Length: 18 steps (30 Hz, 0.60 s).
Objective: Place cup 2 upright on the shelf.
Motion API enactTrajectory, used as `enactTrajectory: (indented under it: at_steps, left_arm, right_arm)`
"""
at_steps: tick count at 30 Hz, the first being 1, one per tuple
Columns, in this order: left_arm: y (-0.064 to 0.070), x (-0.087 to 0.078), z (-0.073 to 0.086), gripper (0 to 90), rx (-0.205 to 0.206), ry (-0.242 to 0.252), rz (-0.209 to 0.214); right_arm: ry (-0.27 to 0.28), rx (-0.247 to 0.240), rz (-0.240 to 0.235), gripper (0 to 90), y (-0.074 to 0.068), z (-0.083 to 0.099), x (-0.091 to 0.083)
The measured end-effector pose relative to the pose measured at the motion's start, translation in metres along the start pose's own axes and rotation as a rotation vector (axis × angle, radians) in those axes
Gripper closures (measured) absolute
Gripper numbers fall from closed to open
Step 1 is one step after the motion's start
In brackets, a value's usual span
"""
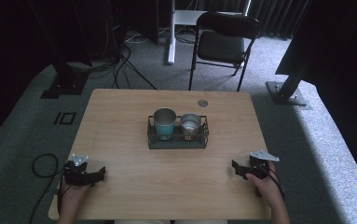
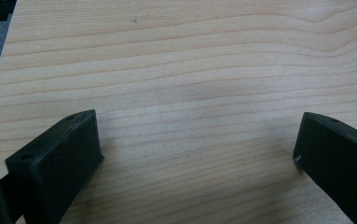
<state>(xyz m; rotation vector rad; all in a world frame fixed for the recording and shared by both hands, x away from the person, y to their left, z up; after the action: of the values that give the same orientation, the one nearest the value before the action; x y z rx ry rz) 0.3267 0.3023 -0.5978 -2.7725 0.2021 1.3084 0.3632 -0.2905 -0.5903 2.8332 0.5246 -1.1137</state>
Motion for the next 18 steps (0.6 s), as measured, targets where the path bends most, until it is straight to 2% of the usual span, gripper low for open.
enactTrajectory:
  at_steps: [5,9,12,14,18]
  left_arm:
    - [0.000,0.000,0.000,1.2,0.000,0.000,0.000]
    - [0.000,0.000,0.000,1.2,0.000,0.000,0.000]
    - [0.000,0.000,0.000,1.2,0.000,0.000,0.000]
    - [0.000,0.000,0.000,1.2,0.000,0.000,0.000]
    - [0.000,0.000,0.000,1.2,0.000,0.000,0.000]
  right_arm:
    - [-0.027,-0.001,-0.015,11.7,0.000,0.003,-0.001]
    - [-0.064,0.006,0.006,11.7,0.003,0.007,-0.001]
    - [-0.066,0.030,0.016,11.7,0.005,0.008,-0.002]
    - [-0.067,0.026,0.027,11.7,0.006,0.009,-0.002]
    - [-0.090,-0.028,0.064,11.8,0.005,0.012,-0.003]
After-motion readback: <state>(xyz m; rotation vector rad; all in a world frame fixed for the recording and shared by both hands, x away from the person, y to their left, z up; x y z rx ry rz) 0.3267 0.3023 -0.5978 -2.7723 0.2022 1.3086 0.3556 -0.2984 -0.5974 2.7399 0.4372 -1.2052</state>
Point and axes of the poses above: each handheld gripper's, and its own axes: x roughly forward along the jaws, z roughly out of its underside, y roughly to its right, the point moved 6 cm from there along x, roughly forward along the jaws, and after that the axes turned 4 degrees about -y, right-handed, at the moved point
